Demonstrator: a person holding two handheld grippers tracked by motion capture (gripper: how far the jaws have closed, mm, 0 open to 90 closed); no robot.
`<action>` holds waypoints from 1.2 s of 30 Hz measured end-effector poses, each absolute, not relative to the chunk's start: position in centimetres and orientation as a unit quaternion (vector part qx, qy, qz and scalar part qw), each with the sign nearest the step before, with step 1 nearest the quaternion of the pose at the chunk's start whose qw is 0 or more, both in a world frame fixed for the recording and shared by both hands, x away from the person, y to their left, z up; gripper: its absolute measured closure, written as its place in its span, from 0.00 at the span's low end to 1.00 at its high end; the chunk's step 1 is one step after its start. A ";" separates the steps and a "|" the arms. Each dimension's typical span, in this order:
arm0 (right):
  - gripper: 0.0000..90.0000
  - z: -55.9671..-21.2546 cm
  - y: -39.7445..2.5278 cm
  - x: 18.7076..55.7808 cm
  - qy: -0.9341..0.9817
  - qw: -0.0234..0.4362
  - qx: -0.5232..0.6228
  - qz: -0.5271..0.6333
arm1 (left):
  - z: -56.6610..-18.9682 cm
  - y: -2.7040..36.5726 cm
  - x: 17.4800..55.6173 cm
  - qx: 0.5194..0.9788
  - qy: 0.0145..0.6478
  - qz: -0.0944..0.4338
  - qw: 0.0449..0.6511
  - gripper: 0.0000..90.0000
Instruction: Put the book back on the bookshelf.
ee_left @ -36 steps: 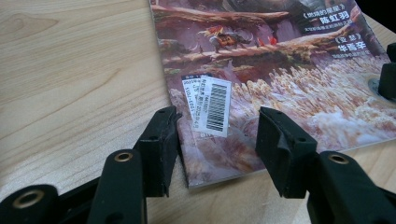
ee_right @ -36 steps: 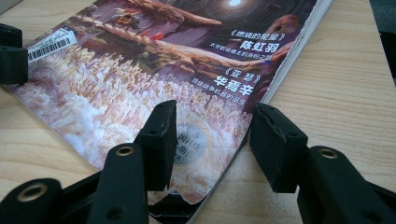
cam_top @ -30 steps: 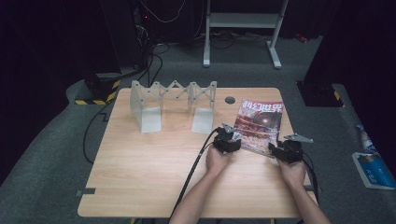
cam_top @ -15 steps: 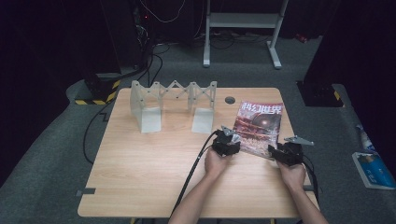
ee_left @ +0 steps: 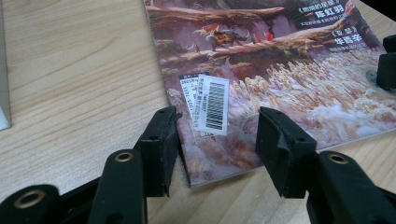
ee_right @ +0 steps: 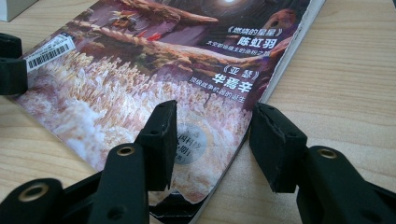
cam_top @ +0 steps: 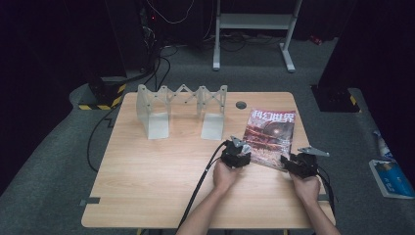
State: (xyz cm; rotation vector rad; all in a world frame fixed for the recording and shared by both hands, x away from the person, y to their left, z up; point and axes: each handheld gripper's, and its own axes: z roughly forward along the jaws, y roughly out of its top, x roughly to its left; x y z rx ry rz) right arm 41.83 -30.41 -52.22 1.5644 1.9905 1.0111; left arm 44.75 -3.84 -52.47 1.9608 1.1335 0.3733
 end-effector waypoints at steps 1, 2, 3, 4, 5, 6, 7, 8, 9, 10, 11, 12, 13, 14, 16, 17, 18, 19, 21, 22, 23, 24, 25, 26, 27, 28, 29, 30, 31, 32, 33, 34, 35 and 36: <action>0.58 -52.2 -30.4 41.8 0.714 0.206 0.562 0.363 | -52.5 -3.8 44.7 0.779 0.450 0.149 0.411 0.54; 0.58 -52.2 -30.4 41.7 0.713 0.205 0.564 0.364 | -52.5 -3.8 44.6 0.779 0.449 0.151 0.411 0.54; 0.58 -52.2 -30.3 41.7 0.713 0.204 0.564 0.364 | -52.5 -3.8 44.5 0.779 0.450 0.150 0.411 0.54; 0.58 -52.2 -30.4 41.6 0.713 0.205 0.563 0.364 | -52.5 -3.7 44.4 0.778 0.449 0.150 0.412 0.54; 0.58 -52.3 -30.4 41.5 0.713 0.205 0.562 0.366 | -52.5 -3.7 44.3 0.778 0.448 0.151 0.413 0.54; 0.58 -52.3 -30.4 41.4 0.713 0.205 0.562 0.366 | -52.6 -3.6 44.2 0.778 0.447 0.152 0.414 0.54; 0.58 -52.3 -30.3 41.3 0.713 0.205 0.562 0.367 | -52.6 -3.6 44.0 0.776 0.448 0.153 0.417 0.54; 0.58 -52.3 -30.3 41.2 0.712 0.204 0.562 0.368 | -52.6 -3.5 43.9 0.778 0.446 0.153 0.416 0.54; 0.58 -52.3 -30.3 41.1 0.713 0.206 0.560 0.369 | -52.6 -3.4 43.8 0.777 0.447 0.151 0.417 0.55; 0.58 -52.3 -30.2 41.0 0.713 0.205 0.561 0.368 | -52.6 -3.3 43.6 0.778 0.445 0.150 0.417 0.55; 0.58 -52.3 -30.2 40.8 0.716 0.208 0.556 0.368 | -52.6 -3.2 43.5 0.779 0.445 0.148 0.416 0.55; 0.58 -52.3 -30.2 40.6 0.719 0.210 0.553 0.366 | -52.6 -3.2 43.4 0.780 0.444 0.147 0.416 0.56; 0.58 -52.3 -30.2 40.6 0.719 0.210 0.553 0.366 | -52.6 -3.0 43.3 0.782 0.441 0.147 0.416 0.56; 0.58 -52.3 -30.1 40.5 0.719 0.209 0.552 0.366 | -52.6 -2.9 43.2 0.782 0.441 0.146 0.416 0.57; 0.58 -52.3 -30.0 40.3 0.722 0.212 0.548 0.366 | -52.6 -2.8 43.0 0.782 0.441 0.143 0.417 0.57; 0.58 -52.3 -30.0 40.1 0.724 0.215 0.545 0.365 | -52.6 -2.8 42.9 0.782 0.441 0.143 0.416 0.57; 0.58 -52.3 -29.9 40.0 0.724 0.217 0.543 0.364 | -52.5 -2.8 42.8 0.784 0.439 0.144 0.415 0.57; 0.58 -52.3 -29.8 39.9 0.724 0.216 0.545 0.365 | -52.5 -2.7 42.7 0.784 0.440 0.143 0.415 0.57; 0.58 -52.3 -29.9 39.8 0.724 0.215 0.544 0.366 | -52.5 -2.7 42.6 0.785 0.439 0.142 0.414 0.57; 0.58 -52.3 -29.8 39.7 0.724 0.214 0.545 0.365 | -52.5 -2.6 42.5 0.786 0.438 0.143 0.413 0.57; 0.58 -52.3 -29.8 39.6 0.724 0.215 0.543 0.366 | -52.5 -2.6 42.3 0.784 0.440 0.142 0.414 0.57; 0.58 -52.3 -29.8 39.4 0.725 0.214 0.542 0.368 | -52.5 -2.5 42.2 0.786 0.438 0.141 0.413 0.58; 0.58 -52.3 -29.8 39.4 0.725 0.214 0.542 0.368 | -52.5 -2.5 42.1 0.785 0.439 0.142 0.414 0.58; 0.58 -52.3 -29.9 39.4 0.724 0.211 0.543 0.368 | -52.5 -2.4 42.0 0.786 0.436 0.142 0.413 0.58; 0.58 -52.4 -29.9 39.3 0.726 0.207 0.541 0.371 | -52.5 -2.4 41.9 0.785 0.438 0.140 0.414 0.58; 0.58 -52.3 -29.9 39.2 0.726 0.203 0.543 0.371 | -52.5 -2.3 41.8 0.787 0.436 0.142 0.413 0.58; 0.58 -52.3 -29.9 39.1 0.726 0.204 0.542 0.370 | -52.5 -2.3 41.6 0.787 0.437 0.140 0.413 0.58; 0.58 -52.3 -29.8 39.0 0.728 0.205 0.540 0.370 | -52.5 -2.2 41.5 0.787 0.436 0.140 0.414 0.58; 0.58 -52.3 -29.8 38.9 0.728 0.205 0.539 0.371 | -52.5 -2.1 41.3 0.788 0.435 0.139 0.414 0.58; 0.58 -52.4 -29.8 38.7 0.728 0.204 0.538 0.372 | -52.5 -2.0 41.1 0.788 0.434 0.139 0.414 0.58; 0.58 -52.4 -29.8 38.6 0.728 0.201 0.538 0.374 | -52.5 -1.9 41.0 0.787 0.435 0.137 0.414 0.58; 0.58 -52.4 -29.8 38.5 0.728 0.200 0.538 0.375 | -52.5 -1.8 40.9 0.789 0.433 0.138 0.414 0.58; 0.58 -52.4 -29.8 38.4 0.729 0.202 0.535 0.377 | -52.5 -1.8 40.7 0.788 0.435 0.137 0.414 0.58; 0.58 -52.4 -29.7 38.3 0.728 0.201 0.535 0.378 | -52.4 -1.7 40.5 0.789 0.434 0.137 0.413 0.59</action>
